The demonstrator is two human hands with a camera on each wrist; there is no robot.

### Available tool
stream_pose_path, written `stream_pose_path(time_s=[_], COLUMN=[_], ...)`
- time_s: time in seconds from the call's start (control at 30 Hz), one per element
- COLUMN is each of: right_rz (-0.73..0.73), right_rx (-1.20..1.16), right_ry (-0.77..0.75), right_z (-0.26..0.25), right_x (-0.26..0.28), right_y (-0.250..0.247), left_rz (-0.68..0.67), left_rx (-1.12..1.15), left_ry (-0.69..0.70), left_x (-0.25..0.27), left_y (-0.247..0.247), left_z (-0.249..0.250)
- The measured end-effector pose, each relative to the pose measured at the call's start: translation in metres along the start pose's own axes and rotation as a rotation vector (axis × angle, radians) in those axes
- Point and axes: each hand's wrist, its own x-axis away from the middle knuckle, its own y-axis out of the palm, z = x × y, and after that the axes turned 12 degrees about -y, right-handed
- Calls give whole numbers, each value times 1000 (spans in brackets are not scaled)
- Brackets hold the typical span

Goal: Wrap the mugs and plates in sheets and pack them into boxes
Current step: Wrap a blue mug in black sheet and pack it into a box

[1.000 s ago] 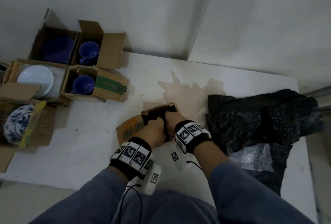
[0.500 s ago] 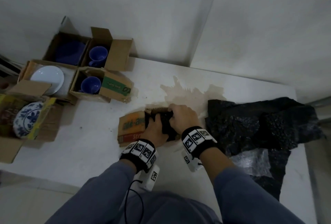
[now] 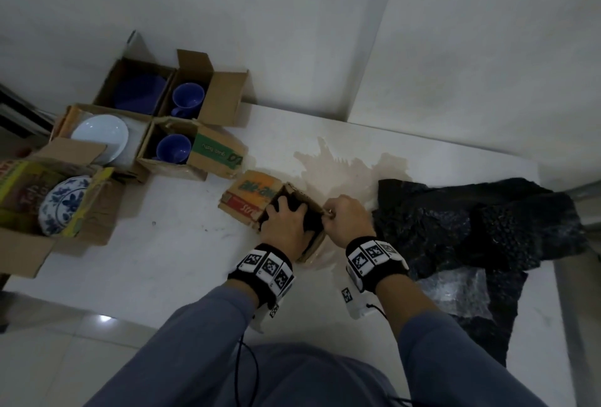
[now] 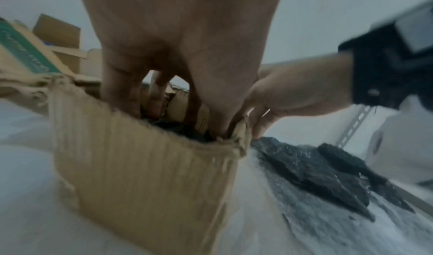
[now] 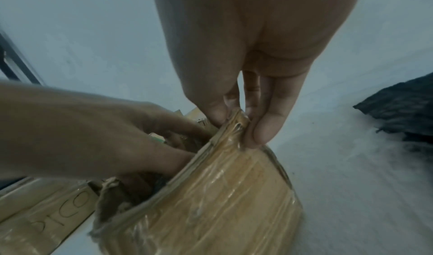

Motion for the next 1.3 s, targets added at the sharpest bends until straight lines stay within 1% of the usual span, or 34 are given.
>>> stream_pose_path(time_s=[0.1, 0.17, 0.27, 0.4, 0.57, 0.63, 0.77, 0.83, 1.03, 1.1, 1.17, 1.23, 1.3], right_rz=[24, 39, 59, 37, 29, 28, 36, 44, 48, 57, 55, 53, 45], right_rx=[-56, -84, -119, -125, -113, -110, -127, -130, -134, -137, -146, -153, -162], right_ry=[20, 25, 41, 47, 43, 37, 37, 41, 61, 68, 78, 88, 91], right_z=[3, 4, 6, 6, 7, 7, 7, 8, 7, 7, 8, 8, 8], right_x=[7, 9, 10, 8, 8, 7, 11, 13, 13, 14, 15, 16, 16], right_y=[1, 4, 9, 8, 9, 10, 11, 13, 14, 14, 15, 16, 18], left_rz=[67, 79, 49, 30, -10, -42, -148, -157, -105, -115, -118, -27, 117], left_rx=[-22, -13, 32, 78, 168, 183, 220, 207, 132, 122, 100, 93, 105], left_ry=[-12, -28, -48, -94, -75, -62, -57, -67, -148, -139, -86, 0, 26], left_x=[4, 2, -3, -4, -3, -7, -18, -19, -17, -16, -12, -5, 5], left_y=[12, 17, 22, 25, 26, 25, 20, 20, 21, 18, 13, 7, 2], left_z=[7, 9, 11, 16, 14, 10, 6, 8, 21, 20, 16, 10, 6])
